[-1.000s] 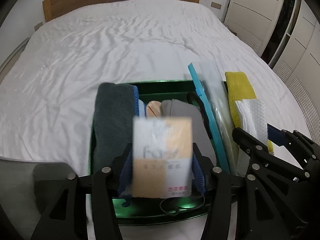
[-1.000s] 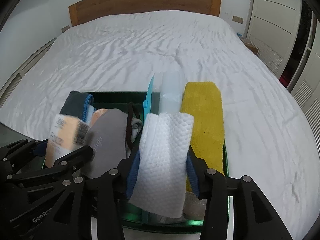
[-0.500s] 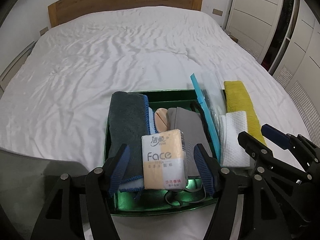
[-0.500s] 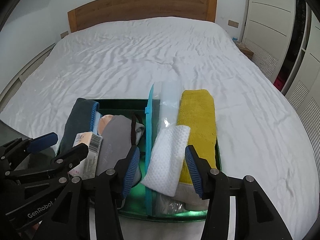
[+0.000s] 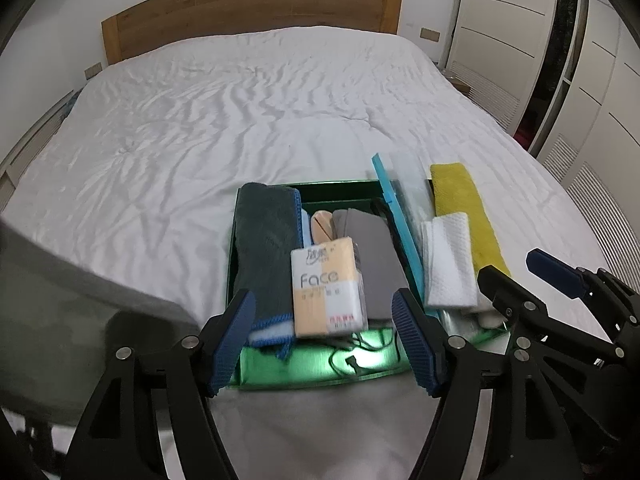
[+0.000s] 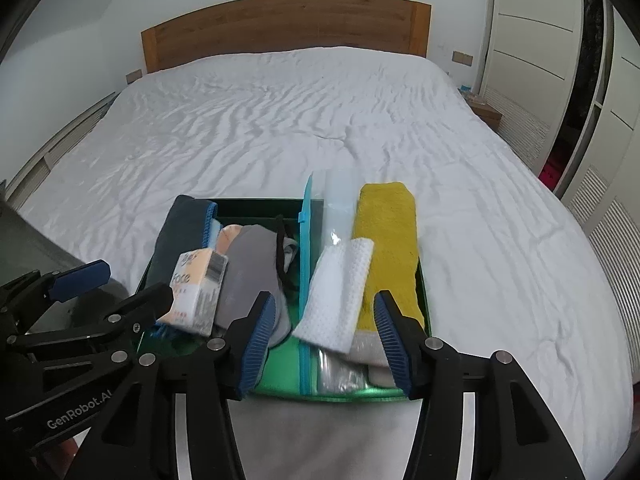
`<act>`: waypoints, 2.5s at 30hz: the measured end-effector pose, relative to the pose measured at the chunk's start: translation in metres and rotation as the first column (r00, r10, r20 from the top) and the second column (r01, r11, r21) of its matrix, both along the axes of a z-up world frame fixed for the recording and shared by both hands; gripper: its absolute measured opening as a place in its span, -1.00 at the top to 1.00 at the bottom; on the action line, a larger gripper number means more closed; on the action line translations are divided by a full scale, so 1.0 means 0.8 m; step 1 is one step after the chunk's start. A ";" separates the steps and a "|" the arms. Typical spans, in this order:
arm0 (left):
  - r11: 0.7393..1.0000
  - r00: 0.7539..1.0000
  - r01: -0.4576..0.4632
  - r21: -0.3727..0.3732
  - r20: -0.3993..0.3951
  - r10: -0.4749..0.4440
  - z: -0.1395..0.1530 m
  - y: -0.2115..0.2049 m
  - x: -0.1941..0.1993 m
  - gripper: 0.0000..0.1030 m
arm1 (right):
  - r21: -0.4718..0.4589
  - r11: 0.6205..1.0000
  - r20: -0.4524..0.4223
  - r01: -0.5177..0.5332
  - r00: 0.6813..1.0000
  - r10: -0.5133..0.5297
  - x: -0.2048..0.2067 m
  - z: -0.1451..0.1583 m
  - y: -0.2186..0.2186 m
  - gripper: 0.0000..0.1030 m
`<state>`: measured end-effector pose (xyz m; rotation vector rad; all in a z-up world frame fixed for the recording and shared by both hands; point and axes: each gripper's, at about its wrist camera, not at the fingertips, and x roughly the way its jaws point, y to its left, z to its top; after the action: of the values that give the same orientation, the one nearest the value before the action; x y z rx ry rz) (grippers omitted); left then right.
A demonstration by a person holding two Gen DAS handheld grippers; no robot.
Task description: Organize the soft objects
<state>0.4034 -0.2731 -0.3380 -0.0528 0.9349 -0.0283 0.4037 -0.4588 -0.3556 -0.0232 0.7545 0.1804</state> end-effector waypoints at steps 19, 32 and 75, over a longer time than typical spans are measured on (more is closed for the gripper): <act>0.999 0.999 0.035 -0.031 -0.013 -0.035 0.054 0.060 -0.194 -0.76 | 0.007 1.000 -0.017 0.027 0.999 -0.027 -0.215 0.065 0.020 -0.96; 0.994 0.995 0.098 -0.055 0.035 -0.097 0.134 0.172 -0.319 -0.76 | 0.035 0.984 0.010 0.173 0.985 -0.173 -0.431 0.158 0.117 -0.99; 0.998 0.994 -0.059 -0.027 0.093 0.061 0.353 0.237 -0.529 -0.80 | -0.127 0.992 0.032 0.022 0.999 -0.018 -0.690 0.439 0.163 -0.99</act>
<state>-0.0201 -0.0836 -0.0556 -0.1014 0.8388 0.0135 -0.1487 -0.3286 -0.0045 -0.1393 0.7344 0.1122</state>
